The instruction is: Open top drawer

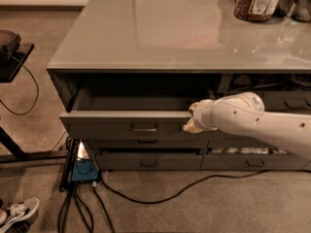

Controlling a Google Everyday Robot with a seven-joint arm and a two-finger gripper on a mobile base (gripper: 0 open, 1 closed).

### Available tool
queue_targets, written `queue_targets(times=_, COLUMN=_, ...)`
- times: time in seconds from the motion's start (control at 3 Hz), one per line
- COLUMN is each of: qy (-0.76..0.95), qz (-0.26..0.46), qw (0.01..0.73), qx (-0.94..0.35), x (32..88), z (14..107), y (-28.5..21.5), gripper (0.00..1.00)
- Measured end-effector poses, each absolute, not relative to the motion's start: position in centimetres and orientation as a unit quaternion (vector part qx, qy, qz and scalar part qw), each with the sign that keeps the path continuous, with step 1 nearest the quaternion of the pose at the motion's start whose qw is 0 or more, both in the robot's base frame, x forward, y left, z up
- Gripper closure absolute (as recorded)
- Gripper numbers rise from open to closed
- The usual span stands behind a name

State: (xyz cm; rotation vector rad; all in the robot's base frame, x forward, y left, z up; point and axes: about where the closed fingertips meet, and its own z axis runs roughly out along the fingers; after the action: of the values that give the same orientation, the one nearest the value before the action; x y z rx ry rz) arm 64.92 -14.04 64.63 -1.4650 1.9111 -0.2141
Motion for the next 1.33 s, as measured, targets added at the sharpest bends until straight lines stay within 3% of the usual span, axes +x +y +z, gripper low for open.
queue_targets(times=1.0, qy=0.742, qz=-0.084, qw=0.353, qx=-0.564, x=65.22, z=65.00, y=-14.19, gripper=0.34)
queue_targets(times=1.33, qy=0.746, qz=-0.088, qw=0.330, qx=-0.572, x=64.70, z=64.43, y=-14.06, gripper=0.38)
